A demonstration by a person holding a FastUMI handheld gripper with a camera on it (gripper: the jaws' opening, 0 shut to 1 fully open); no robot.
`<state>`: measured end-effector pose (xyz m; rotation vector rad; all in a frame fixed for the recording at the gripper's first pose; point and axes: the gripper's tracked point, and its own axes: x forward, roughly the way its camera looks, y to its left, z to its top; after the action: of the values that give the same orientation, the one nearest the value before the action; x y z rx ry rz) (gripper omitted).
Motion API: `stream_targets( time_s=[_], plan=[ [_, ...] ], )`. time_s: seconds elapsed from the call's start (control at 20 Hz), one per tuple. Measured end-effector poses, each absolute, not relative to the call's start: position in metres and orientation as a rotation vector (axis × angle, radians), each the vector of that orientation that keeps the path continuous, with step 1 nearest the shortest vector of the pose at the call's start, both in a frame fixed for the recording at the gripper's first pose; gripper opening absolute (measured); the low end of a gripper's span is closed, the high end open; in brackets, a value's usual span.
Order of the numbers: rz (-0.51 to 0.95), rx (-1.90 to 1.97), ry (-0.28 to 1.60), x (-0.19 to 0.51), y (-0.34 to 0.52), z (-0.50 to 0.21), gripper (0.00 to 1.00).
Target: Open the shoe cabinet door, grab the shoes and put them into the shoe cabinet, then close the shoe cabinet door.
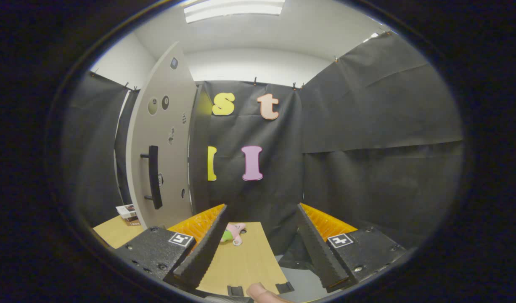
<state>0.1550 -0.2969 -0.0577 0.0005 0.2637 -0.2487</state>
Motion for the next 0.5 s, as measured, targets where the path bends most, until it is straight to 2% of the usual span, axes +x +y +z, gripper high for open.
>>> stream_targets(
  time_s=[0.25, 0.5],
  plan=[
    [-0.233, 0.002, 0.303, 0.187, -0.325, -0.085, 1.0],
    [-0.284, 0.025, 0.33, 0.216, -0.343, -0.094, 1.0]
  ],
)
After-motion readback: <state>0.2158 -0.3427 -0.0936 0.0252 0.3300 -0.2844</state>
